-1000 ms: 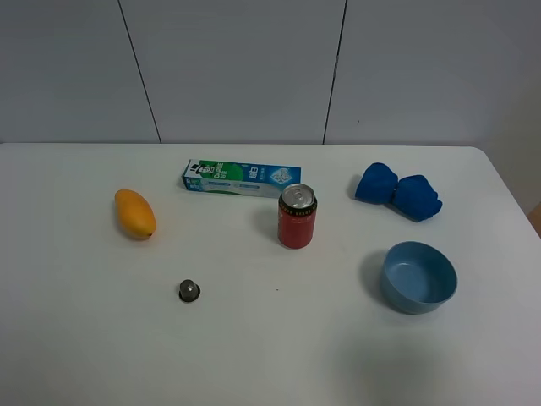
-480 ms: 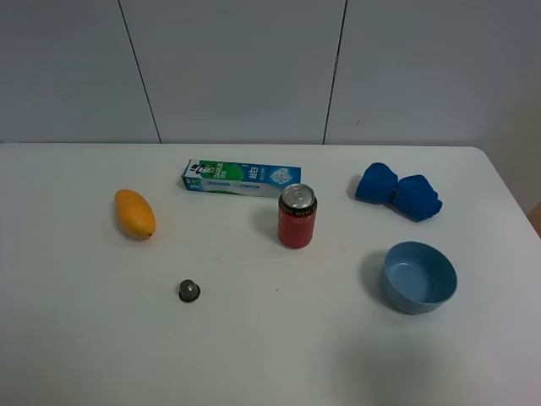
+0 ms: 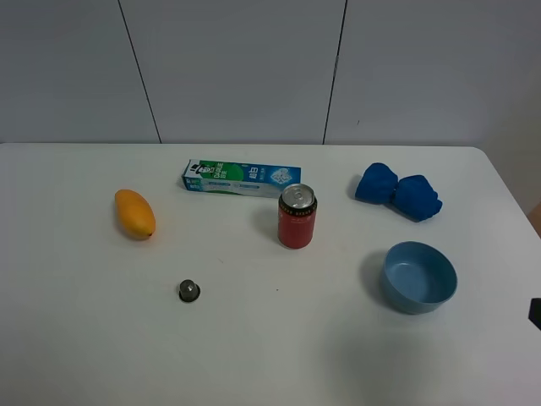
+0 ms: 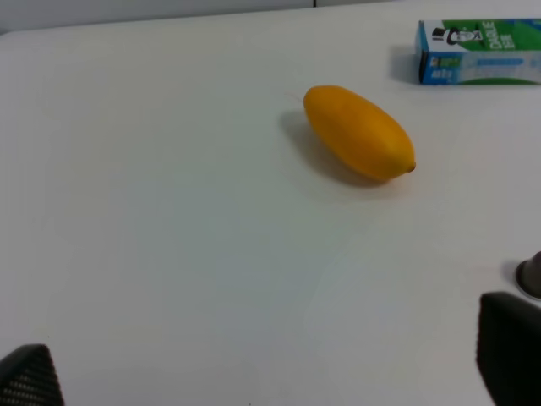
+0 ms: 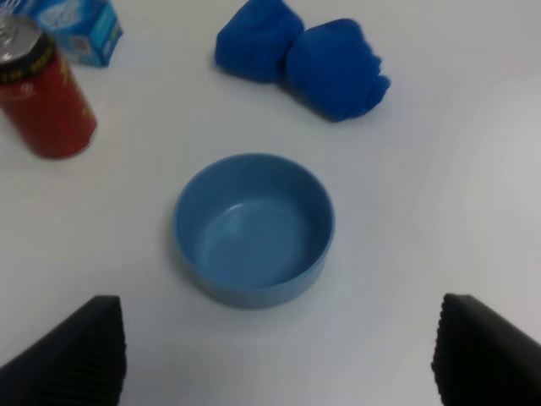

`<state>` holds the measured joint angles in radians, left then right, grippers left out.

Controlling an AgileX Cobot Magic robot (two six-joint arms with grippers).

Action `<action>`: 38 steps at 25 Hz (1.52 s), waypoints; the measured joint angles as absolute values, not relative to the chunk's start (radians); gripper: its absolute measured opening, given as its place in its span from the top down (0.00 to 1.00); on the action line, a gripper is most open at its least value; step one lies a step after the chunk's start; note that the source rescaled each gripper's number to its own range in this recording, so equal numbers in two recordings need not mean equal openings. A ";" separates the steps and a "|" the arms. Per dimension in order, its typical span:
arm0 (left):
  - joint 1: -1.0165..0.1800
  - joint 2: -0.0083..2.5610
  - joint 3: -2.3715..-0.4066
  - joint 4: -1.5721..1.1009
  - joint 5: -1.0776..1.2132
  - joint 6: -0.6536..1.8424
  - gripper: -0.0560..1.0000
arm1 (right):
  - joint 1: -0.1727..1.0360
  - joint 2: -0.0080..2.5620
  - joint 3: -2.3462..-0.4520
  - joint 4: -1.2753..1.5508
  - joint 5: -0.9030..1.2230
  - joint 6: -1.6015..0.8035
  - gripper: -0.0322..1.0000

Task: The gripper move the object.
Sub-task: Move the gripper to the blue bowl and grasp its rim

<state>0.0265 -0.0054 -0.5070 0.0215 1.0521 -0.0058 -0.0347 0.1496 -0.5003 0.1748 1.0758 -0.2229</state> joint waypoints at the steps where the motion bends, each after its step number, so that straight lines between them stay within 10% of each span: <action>1: 0.027 -0.005 -0.507 0.021 1.052 -0.006 0.00 | -0.035 0.202 -0.501 0.198 1.080 -0.263 0.21; 38: 0.027 -0.005 -0.507 0.021 1.052 -0.006 0.00 | 0.126 1.335 -0.603 0.440 0.660 -0.705 0.21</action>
<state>0.0265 -0.0054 -0.5070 0.0215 1.0521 -0.0058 0.1258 1.3346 -0.6026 0.4401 0.6599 -0.7049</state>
